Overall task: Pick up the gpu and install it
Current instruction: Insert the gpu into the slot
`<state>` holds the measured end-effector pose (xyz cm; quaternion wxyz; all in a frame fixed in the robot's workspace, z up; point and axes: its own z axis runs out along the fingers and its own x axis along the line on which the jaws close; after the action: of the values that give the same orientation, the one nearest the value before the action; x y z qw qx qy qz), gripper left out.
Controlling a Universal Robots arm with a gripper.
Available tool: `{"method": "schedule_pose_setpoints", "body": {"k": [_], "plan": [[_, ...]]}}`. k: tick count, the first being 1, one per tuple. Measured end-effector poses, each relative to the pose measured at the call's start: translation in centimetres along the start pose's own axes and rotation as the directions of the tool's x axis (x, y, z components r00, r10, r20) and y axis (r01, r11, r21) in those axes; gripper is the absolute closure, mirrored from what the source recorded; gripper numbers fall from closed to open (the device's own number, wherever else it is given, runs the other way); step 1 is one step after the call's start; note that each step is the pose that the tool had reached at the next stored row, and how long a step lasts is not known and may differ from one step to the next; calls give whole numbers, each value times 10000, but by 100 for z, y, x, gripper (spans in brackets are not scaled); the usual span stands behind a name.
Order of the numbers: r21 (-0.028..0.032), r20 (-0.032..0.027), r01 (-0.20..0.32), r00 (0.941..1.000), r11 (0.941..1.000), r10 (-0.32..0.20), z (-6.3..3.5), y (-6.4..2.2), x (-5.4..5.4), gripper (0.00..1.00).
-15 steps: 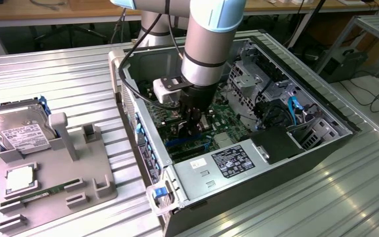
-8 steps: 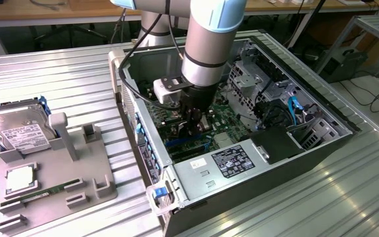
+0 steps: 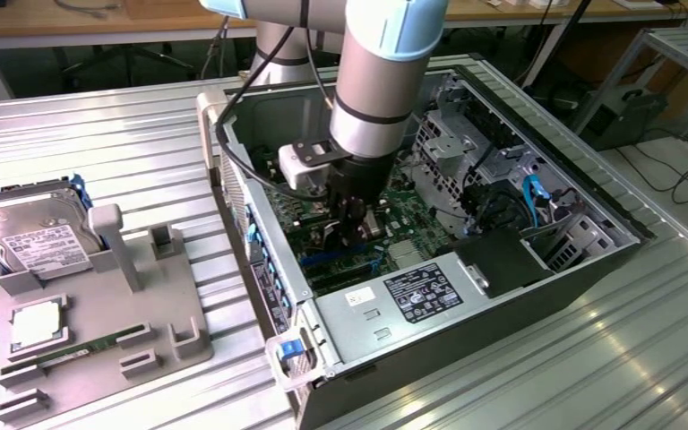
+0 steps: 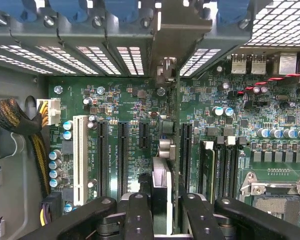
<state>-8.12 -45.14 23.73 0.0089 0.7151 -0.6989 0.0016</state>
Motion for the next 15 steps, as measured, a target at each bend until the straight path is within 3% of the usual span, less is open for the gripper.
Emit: {"method": "schedule_pose_setpoints", "body": {"k": [15], "plan": [[-2, -4, 0, 10000, 10000, 0, 70, 0, 0, 72]]}}
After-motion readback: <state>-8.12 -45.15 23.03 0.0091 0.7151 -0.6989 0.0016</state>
